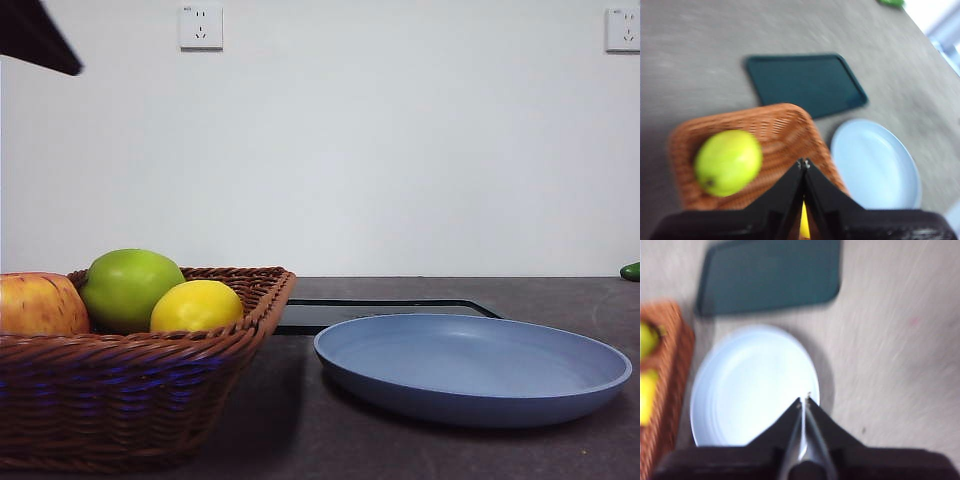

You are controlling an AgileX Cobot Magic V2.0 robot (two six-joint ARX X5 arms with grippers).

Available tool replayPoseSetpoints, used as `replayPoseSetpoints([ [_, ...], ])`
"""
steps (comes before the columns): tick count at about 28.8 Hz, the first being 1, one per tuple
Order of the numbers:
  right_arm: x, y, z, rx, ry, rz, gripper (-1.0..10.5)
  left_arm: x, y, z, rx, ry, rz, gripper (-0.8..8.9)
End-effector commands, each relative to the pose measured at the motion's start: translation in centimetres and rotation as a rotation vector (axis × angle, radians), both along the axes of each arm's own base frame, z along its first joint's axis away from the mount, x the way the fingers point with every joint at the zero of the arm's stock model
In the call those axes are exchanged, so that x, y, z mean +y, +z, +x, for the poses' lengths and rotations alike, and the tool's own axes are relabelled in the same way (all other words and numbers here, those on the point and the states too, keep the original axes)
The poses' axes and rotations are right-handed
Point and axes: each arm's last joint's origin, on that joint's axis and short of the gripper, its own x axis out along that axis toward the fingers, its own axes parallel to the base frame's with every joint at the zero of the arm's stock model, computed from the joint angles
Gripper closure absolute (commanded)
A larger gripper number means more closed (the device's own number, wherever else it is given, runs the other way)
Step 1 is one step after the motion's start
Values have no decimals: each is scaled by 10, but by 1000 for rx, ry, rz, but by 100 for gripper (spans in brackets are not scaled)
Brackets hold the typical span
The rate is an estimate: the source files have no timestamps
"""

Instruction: Take the lemon from the basket,put the lemon in the plate,hand out the plate

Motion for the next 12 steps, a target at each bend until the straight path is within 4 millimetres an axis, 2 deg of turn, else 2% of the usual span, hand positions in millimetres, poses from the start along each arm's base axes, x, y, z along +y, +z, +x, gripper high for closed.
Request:
replayPoseSetpoints([
  [1,9,-9,12,50,62,-3,806,-13,6,6,-8,-65,14,806],
  [3,20,-22,21,100,100,-25,748,-24,6,8,-1,-110,16,806],
  [6,36,-40,32,160,97,-140,737,-31,4,7,11,-137,25,803],
  [8,42,-53,39,198,115,-147,737,-32,4,7,13,-138,28,799],
  [12,50,-78,54,247,119,-143,739,-32,3,6,23,-129,32,710],
])
